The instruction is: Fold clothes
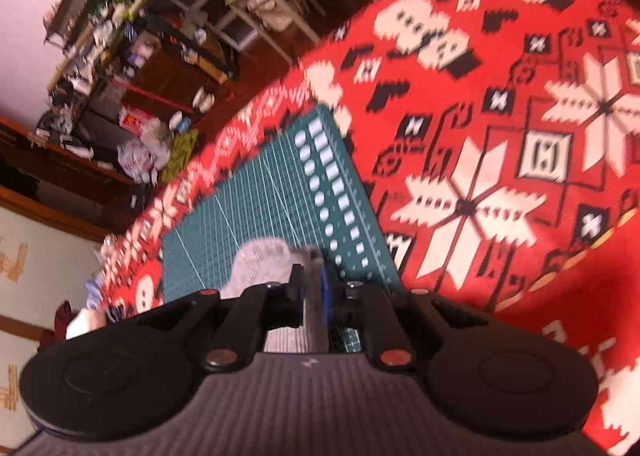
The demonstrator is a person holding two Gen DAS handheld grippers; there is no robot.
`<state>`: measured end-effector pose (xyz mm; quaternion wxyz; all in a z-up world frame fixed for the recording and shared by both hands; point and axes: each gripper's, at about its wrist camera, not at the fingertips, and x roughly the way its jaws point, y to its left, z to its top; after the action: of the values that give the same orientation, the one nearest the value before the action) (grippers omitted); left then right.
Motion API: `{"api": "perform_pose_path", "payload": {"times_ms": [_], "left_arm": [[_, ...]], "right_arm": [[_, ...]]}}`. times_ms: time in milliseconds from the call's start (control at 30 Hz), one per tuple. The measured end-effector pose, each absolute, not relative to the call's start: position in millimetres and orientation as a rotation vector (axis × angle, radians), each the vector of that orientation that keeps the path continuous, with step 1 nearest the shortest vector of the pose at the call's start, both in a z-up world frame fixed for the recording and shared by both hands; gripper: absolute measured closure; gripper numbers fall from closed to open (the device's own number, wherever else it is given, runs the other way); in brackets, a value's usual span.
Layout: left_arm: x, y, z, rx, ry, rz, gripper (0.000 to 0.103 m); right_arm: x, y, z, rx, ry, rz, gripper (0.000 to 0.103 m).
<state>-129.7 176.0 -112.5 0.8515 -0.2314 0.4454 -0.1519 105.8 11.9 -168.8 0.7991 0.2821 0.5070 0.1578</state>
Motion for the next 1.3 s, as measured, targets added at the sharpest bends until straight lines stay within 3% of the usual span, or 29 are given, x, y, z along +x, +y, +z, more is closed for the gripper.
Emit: {"api": "perform_pose_path", "payload": {"times_ms": [133, 200, 300, 633, 700, 933, 1033, 1067, 1100, 1133, 1300], "left_arm": [[-125, 199, -113, -0.612, 0.905, -0.279, 0.078], [-123, 208, -118, -0.666, 0.916, -0.262, 0.088], [-124, 212, -121, -0.697, 0.934, -0.255, 0.09], [-124, 208, -130, -0.672, 1.003, -0.217, 0.09], [-123, 209, -137, -0.677, 1.033, -0.196, 0.1], [-134, 221, -140, -0.739, 1.061, -0.183, 0.101], [-142, 227, -128, -0.744, 1.003, -0.178, 0.09], [-144, 230, -124, -0.748, 0.979, -0.172, 0.078], [-145, 233, -121, -0.752, 0.959, -0.157, 0.073], [-145, 237, -118, -0.756, 0.943, -0.141, 0.073], [-130, 259, -118, -0.788, 0.937, -0.059, 0.073]], "right_arm": [[95, 10, -154, 0.624, 1.082, 0.391, 0.092], [85, 16, -149, 0.601, 1.092, 0.437, 0.092], [69, 34, -144, 0.553, 1.145, 0.514, 0.092], [13, 60, -157, 0.451, 1.296, 0.557, 0.092], [4, 67, -161, 0.4, 1.304, 0.55, 0.092], [-2, 58, -171, 0.399, 1.321, 0.514, 0.092], [-9, 56, -154, 0.378, 1.247, 0.538, 0.086], [-12, 56, -145, 0.367, 1.21, 0.556, 0.085], [-12, 57, -140, 0.361, 1.188, 0.569, 0.079], [-13, 58, -134, 0.354, 1.166, 0.582, 0.072], [-6, 60, -116, 0.328, 1.103, 0.605, 0.067]]}}
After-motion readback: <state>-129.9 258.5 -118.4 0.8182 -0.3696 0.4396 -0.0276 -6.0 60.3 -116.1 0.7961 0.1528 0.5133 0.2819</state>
